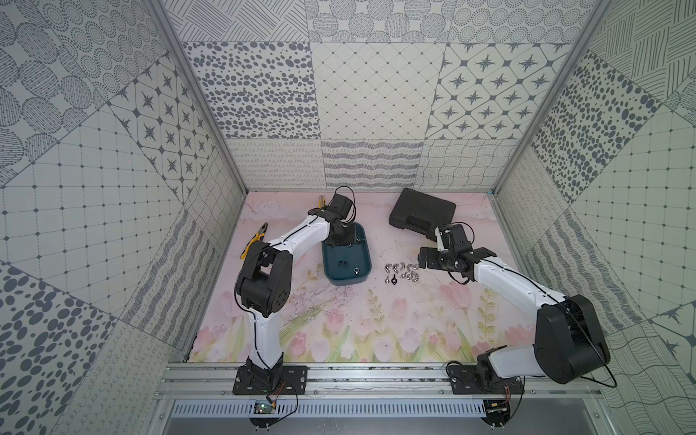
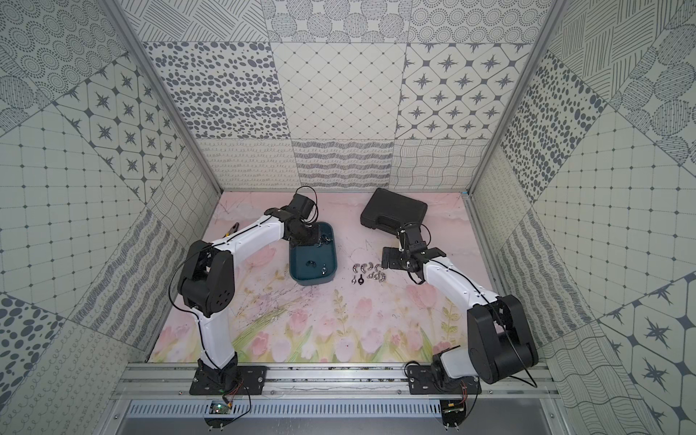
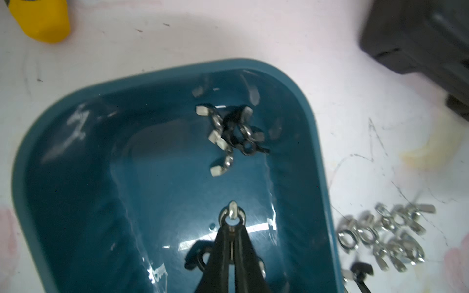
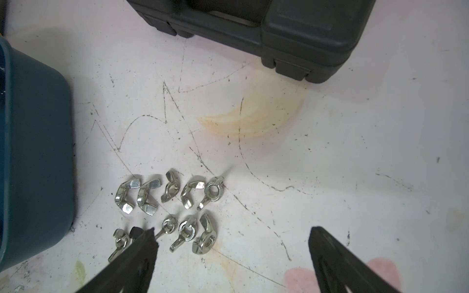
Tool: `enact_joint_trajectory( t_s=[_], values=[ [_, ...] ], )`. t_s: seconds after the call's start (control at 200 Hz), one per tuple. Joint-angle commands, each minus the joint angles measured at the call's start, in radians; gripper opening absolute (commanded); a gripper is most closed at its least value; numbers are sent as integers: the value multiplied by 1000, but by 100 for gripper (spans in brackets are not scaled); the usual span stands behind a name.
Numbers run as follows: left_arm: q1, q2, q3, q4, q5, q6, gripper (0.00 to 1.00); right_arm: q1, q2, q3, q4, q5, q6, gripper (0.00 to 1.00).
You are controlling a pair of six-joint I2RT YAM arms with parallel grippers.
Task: Take out the wing nut from the storage box
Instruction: Pick up the wing nut from the storage box, then place the wing nut at the center of the board.
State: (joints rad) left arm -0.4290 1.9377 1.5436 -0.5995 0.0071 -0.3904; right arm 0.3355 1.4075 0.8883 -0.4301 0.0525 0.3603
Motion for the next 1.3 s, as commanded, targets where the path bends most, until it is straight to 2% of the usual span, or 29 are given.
enact_joint_trajectory(
  t_s=[0.0, 0.235, 0.53, 0.76, 1.296],
  values=[
    [-79, -106, -58, -32, -37, -41, 2, 3, -28, 13, 5, 12, 14, 97],
    [-255, -181, -122, -37, -86, -69, 2, -2, -43, -5, -2, 14, 16, 97],
    [-455, -104, -150, -17, -119, -151, 2, -4, -74, -27, -14, 22, 19, 97],
    [-486, -60, -206, 52, -98, -207, 2, -7, -84, -38, -16, 19, 14, 97],
    [-500, 55, -162, 63, -121, -223, 2, -7, -63, -28, -10, 9, 7, 97]
  ],
)
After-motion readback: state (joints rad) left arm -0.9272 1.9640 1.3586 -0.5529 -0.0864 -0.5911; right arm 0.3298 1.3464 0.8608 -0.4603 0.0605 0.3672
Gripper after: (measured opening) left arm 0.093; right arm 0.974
